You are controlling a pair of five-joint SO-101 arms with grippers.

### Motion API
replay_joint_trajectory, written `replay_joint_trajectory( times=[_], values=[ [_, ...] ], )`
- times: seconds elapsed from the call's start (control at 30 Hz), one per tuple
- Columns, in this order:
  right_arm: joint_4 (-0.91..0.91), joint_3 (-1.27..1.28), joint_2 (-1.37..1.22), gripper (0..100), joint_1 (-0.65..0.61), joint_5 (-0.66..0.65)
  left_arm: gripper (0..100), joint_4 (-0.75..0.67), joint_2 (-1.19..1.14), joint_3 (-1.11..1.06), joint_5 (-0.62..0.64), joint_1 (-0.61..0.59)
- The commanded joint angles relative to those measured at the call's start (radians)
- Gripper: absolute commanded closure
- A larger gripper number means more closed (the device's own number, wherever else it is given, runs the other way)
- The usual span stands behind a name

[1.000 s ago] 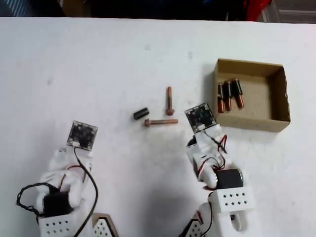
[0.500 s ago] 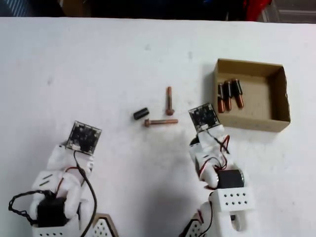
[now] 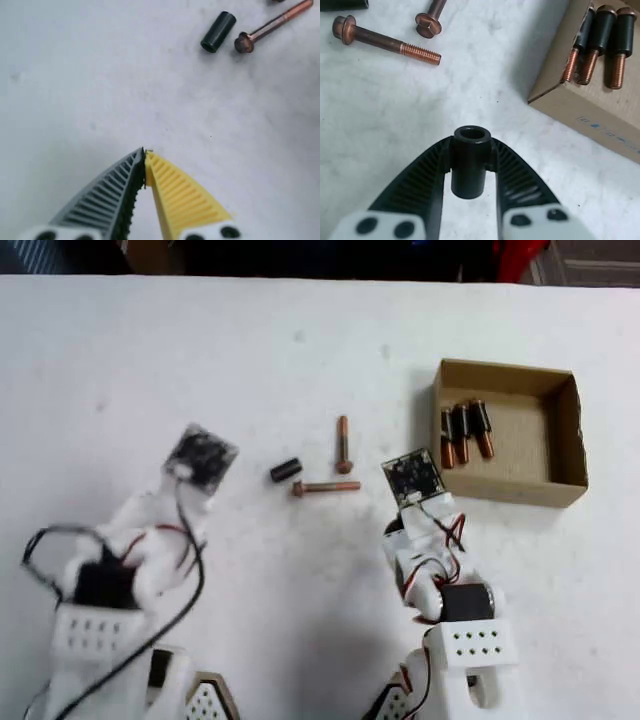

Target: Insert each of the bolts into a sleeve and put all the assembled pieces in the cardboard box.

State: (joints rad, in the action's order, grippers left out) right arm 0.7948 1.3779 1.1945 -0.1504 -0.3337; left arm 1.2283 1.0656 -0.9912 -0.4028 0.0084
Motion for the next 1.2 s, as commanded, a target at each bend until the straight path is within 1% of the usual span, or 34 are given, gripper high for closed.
replay_joint_trajectory(
  times=[0.0,0.13,0.27,0.4,0.6,0.83,0.9,1.07,1.17],
  values=[
    [-0.022,-0.009,0.024,98.1,0.008,0.009,98,-0.051,-0.156,0.117,0.014,0.064],
    [-0.030,-0.009,0.024,98.1,0.010,0.008,98,-0.058,-0.340,0.219,0.026,0.101],
    [-0.102,0.020,0.024,98.1,0.050,0.006,98,-0.060,-0.521,0.324,0.130,0.145],
    [-0.148,0.037,0.024,98.1,0.099,0.006,98,-0.081,-0.682,0.434,0.196,0.188],
    [-0.148,0.038,0.024,98.1,0.102,0.003,98,-0.167,-0.897,0.551,0.269,0.245],
    [-0.150,0.038,0.024,98.1,0.102,0.002,98,-0.178,-1.150,0.769,0.336,0.298],
    [-0.150,0.038,0.024,98.1,0.102,0.002,98,-0.178,-1.222,0.835,0.376,0.314],
    [-0.150,0.038,0.024,98.1,0.104,0.002,98,-0.180,-1.382,0.977,0.528,0.335],
    [-0.150,0.038,0.024,98.1,0.104,0.002,98,-0.176,-1.457,1.051,0.585,0.340]
  ],
)
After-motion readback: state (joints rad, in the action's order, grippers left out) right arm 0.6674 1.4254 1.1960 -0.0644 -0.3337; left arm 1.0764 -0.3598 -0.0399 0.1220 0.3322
